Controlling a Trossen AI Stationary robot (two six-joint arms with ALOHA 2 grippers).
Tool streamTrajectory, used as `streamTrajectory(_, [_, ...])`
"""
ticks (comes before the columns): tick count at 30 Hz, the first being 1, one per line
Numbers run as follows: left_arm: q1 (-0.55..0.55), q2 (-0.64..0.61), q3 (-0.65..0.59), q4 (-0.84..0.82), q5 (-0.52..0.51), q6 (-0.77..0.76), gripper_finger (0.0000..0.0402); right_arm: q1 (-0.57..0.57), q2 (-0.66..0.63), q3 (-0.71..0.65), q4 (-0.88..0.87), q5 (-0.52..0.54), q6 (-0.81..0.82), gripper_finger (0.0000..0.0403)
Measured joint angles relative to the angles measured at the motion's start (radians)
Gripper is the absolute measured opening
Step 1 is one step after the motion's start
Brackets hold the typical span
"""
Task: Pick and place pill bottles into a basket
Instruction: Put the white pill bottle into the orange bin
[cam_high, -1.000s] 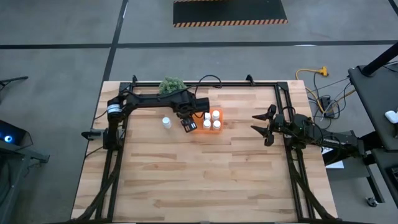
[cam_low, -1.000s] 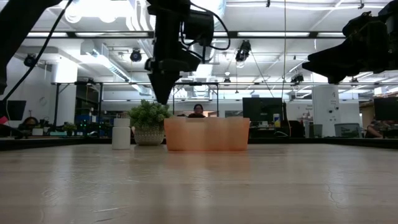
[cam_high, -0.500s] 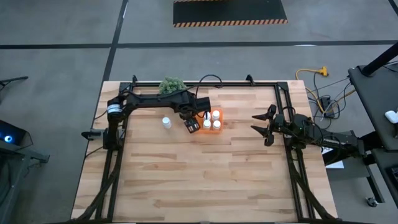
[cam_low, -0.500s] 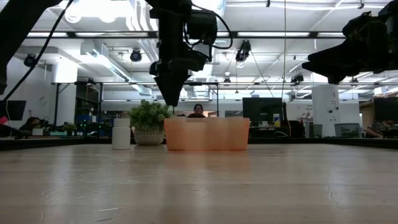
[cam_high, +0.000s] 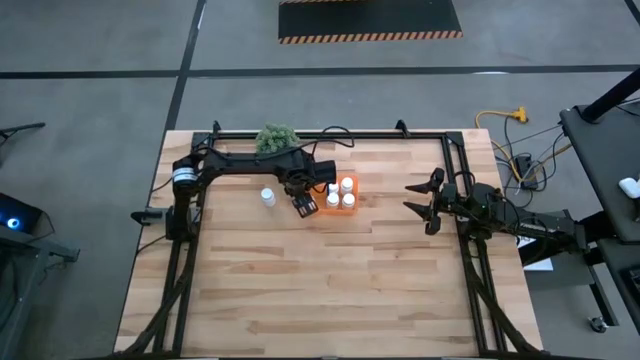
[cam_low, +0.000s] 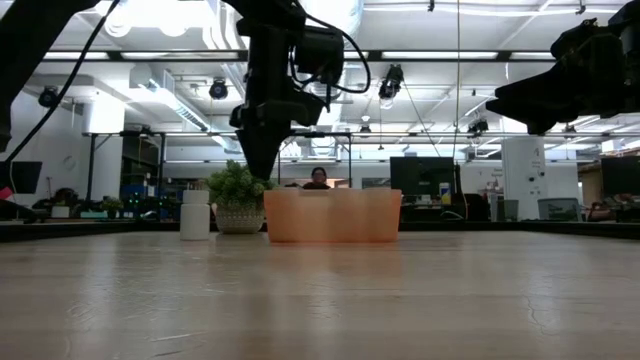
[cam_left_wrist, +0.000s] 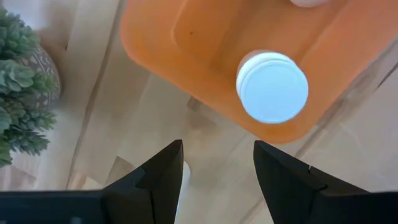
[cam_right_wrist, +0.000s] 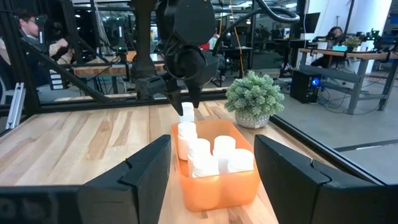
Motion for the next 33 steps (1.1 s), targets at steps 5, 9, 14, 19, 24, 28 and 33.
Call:
streamTrajectory(5, [0.000,0.000,0.000,-0.014,0.002,-0.002,0.0178,0.000,0.000,0.000,0.000,0.000,0.000,0.0219])
streamTrajectory(9, [0.000,0.000,0.000,-0.024,0.001,-0.024,0.0178,0.000,0.000,0.000,0.000,0.000,0.000,0.0219])
streamTrajectory(14, [0.000,0.000,0.000,-0.041,-0.003,-0.055,0.0178,0.000,0.000,0.000,0.000,0.000,0.000,0.0219])
streamTrajectory(19, [0.000,0.000,0.000,-0.036,-0.002,-0.089,0.0178,0.000,0.000,0.000,0.000,0.000,0.000,0.0219])
streamTrajectory(24, [0.000,0.000,0.000,-0.036,-0.003,-0.206,0.0178,0.000,0.000,0.000,0.000,0.000,0.000,0.0219])
streamTrajectory(28, [0.000,0.000,0.000,-0.035,-0.003,-0.211,0.0178,0.000,0.000,0.000,0.000,0.000,0.000,0.0219])
streamTrajectory(33, [0.000,0.000,0.000,-0.051,-0.026,-0.211,0.0178,0.000,0.000,0.000,0.000,0.000,0.000,0.0219])
